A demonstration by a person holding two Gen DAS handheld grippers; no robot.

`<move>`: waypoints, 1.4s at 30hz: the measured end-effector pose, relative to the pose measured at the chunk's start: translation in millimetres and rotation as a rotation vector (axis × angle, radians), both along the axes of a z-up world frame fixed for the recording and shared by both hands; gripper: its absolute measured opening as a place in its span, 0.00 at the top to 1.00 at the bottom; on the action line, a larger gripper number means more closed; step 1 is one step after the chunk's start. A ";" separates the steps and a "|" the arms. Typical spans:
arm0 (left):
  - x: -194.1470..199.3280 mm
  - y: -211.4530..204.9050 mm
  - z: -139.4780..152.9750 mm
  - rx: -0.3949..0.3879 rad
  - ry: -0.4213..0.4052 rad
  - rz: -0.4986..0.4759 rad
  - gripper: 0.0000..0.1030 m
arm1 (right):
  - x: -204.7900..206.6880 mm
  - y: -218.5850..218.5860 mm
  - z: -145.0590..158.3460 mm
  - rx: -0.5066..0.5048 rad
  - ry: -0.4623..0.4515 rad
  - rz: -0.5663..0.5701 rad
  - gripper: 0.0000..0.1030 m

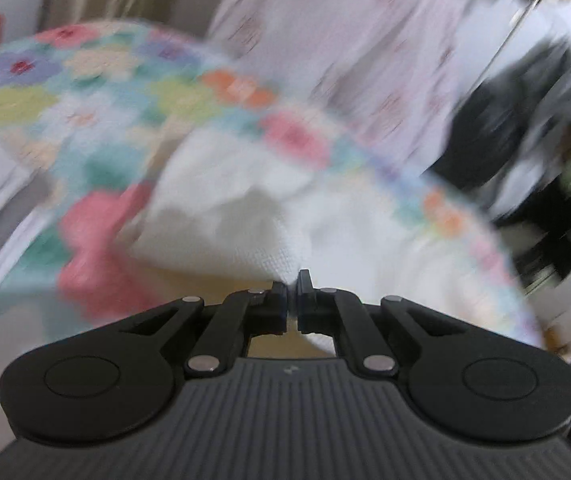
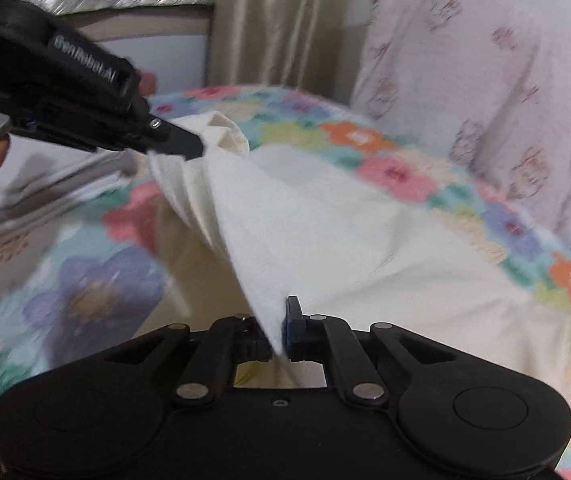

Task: Fold clothes

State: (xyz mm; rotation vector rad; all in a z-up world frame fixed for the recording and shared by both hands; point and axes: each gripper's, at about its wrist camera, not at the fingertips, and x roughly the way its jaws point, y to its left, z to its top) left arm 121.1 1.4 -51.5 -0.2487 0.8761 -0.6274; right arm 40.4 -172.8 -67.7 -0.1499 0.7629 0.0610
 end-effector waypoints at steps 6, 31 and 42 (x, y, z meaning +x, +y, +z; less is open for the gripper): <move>-4.5 11.0 -21.2 0.130 0.084 0.118 0.84 | -10.6 -37.7 -10.5 0.384 0.209 0.090 0.55; 22.2 -42.7 -42.2 0.526 -0.149 0.258 0.81 | 1.2 -272.8 0.8 0.319 0.087 -0.424 0.43; 4.6 32.0 3.1 0.293 -0.167 0.423 0.57 | 2.1 -287.9 16.4 0.303 0.025 -0.438 0.43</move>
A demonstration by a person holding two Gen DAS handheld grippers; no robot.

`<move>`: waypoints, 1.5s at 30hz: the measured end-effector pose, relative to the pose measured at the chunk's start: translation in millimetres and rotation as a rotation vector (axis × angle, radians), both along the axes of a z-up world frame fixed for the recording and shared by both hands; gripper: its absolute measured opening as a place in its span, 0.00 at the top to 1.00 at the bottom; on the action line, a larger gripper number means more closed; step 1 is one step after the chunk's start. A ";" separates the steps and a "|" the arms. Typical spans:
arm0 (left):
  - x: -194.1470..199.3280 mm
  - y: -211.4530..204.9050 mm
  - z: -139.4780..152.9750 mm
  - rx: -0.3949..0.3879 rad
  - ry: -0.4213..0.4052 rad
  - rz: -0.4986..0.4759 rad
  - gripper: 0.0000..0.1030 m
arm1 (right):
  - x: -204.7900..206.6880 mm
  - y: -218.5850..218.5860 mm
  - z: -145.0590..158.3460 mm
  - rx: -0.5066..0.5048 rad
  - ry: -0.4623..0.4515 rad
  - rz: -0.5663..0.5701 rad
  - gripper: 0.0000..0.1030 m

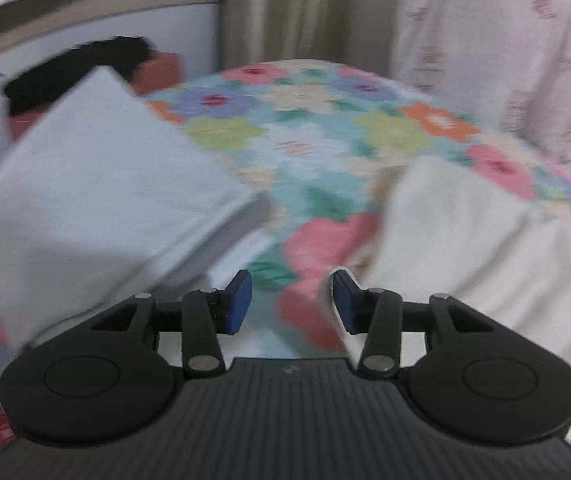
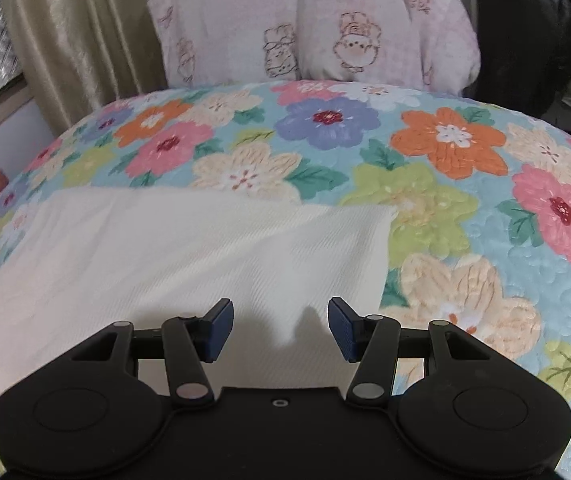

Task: Fold clothes

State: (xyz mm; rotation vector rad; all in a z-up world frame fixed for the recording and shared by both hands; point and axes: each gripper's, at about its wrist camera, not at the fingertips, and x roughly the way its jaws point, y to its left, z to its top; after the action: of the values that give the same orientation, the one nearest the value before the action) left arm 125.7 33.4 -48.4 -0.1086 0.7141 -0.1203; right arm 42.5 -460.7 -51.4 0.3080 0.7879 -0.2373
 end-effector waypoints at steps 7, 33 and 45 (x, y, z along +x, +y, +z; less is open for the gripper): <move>-10.5 18.1 35.7 -0.084 -0.152 -0.026 0.39 | 15.6 -44.9 -7.7 0.042 -0.025 -0.067 0.43; 221.3 -136.8 -49.6 0.026 0.163 -0.481 0.96 | 66.2 -114.5 -62.8 0.344 -0.049 -0.076 0.92; 252.9 -162.9 -3.6 0.079 -0.067 -0.327 0.93 | 62.4 -137.7 -20.7 0.239 -0.309 -0.130 0.95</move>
State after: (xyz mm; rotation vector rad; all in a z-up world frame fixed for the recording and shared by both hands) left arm 378.6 -129.5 -52.0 0.0886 0.6641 -0.4058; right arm 104.9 -598.4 -72.1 0.6072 0.4902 -0.2115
